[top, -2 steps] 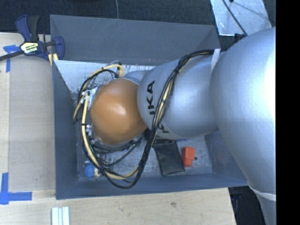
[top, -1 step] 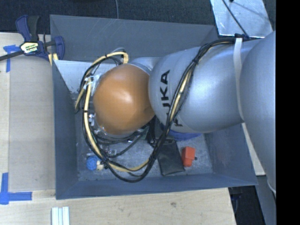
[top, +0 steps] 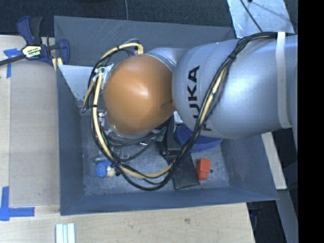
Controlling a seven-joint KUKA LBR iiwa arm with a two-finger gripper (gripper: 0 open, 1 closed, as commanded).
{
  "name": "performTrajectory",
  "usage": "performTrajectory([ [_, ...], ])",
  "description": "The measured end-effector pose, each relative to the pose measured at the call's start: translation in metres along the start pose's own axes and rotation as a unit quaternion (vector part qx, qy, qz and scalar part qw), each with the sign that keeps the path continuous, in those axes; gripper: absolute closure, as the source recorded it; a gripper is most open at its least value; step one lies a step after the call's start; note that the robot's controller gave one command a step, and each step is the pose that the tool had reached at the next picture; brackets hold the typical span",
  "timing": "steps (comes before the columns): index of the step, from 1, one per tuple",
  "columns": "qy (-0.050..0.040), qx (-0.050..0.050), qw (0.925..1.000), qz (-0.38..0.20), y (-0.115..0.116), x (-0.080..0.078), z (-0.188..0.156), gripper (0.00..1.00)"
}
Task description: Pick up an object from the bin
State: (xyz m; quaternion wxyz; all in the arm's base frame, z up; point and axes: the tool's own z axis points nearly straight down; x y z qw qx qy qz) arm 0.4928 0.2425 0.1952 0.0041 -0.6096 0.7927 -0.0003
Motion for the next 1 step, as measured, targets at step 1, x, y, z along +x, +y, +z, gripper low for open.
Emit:
performTrajectory([
  [1, 0.0005, -0.001, 1.0, 0.002, -0.0006, -0.0006, -0.0002, 1.0],
])
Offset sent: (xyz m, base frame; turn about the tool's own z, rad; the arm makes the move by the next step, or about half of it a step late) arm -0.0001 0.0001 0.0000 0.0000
